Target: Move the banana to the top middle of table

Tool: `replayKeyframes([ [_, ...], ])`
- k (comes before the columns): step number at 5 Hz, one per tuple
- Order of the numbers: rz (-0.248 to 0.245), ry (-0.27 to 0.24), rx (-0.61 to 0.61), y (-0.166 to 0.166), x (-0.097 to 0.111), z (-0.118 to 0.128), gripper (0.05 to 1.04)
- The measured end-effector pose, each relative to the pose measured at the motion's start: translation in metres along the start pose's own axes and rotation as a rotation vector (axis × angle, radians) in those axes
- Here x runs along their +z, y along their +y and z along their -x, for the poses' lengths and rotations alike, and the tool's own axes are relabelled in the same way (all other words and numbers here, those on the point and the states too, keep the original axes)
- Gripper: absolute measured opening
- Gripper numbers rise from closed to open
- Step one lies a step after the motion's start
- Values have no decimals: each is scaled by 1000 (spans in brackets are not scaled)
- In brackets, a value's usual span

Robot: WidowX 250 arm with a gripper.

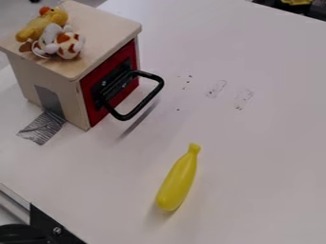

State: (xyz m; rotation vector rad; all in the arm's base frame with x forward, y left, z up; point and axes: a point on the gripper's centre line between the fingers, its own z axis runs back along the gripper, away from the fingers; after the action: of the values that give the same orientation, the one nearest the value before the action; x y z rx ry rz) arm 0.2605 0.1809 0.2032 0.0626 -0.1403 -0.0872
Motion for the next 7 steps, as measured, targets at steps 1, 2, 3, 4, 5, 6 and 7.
replayKeyframes([
  [1,27,27,2,-2,-11,2,999],
  [2,67,51,-61,-47,-25,16,999],
  [3,60,65,-135,-99,-30,34,999],
  [4,26,91,-178,-151,-40,53,999],
  [5,-26,131,-159,-195,-64,71,999],
  [6,-97,212,-124,-222,-102,89,999],
  [7,-128,281,-147,-233,-132,95,999],
])
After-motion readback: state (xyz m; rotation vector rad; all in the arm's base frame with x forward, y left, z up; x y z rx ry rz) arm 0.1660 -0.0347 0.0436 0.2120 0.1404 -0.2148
